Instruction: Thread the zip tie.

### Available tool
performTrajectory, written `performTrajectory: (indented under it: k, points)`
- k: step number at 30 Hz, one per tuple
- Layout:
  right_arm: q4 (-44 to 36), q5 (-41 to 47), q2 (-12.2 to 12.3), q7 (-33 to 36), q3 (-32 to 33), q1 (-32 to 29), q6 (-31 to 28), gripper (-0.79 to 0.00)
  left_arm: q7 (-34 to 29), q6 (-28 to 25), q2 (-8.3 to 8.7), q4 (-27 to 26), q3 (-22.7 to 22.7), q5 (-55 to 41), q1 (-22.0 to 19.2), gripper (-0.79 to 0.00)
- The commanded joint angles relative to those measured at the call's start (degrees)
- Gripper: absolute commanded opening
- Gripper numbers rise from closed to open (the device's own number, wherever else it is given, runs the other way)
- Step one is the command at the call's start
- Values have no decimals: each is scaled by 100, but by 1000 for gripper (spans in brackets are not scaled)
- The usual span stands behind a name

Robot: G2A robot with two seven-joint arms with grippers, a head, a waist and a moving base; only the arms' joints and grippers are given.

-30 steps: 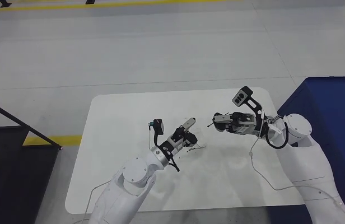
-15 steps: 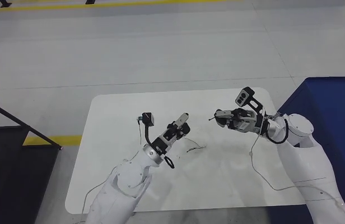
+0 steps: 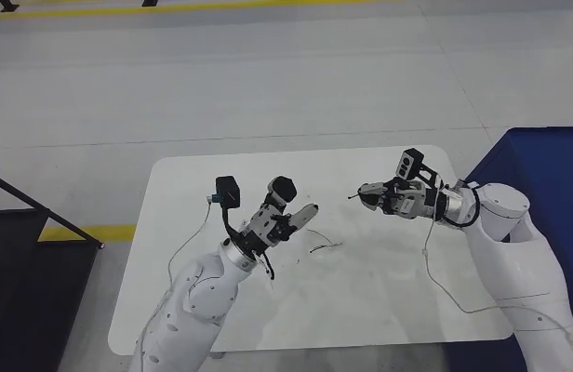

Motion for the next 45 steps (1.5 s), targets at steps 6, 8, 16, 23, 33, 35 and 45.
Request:
performTrajectory:
  k: [6,8,16,23,33,35,45]
  points:
    - [-255,-187,64,195,-50,-165,267,-785,1754,2793,122,64,761,9219,387,0]
    - [-297,-290,77,165,-70,-179,242,-785,1733,3521,105,348,854,9940,364,0]
    - [-323,-201,79,56,-86,-222,199,-785,1643,4075,69,549,959,10314,347,0]
    - [-591,-323,78,-274,-175,-385,28,-785,1537,3675,63,419,1112,10666,409,0]
    - [-747,-766,112,-177,-372,-477,-254,-785,1577,3135,95,194,833,10306,420,-111]
    - [-764,-817,120,-186,-381,-477,-264,-785,1595,3130,93,175,859,10331,450,-197]
    - [-806,-874,133,-332,-457,-451,-204,-785,1697,3136,105,173,869,10648,480,-545]
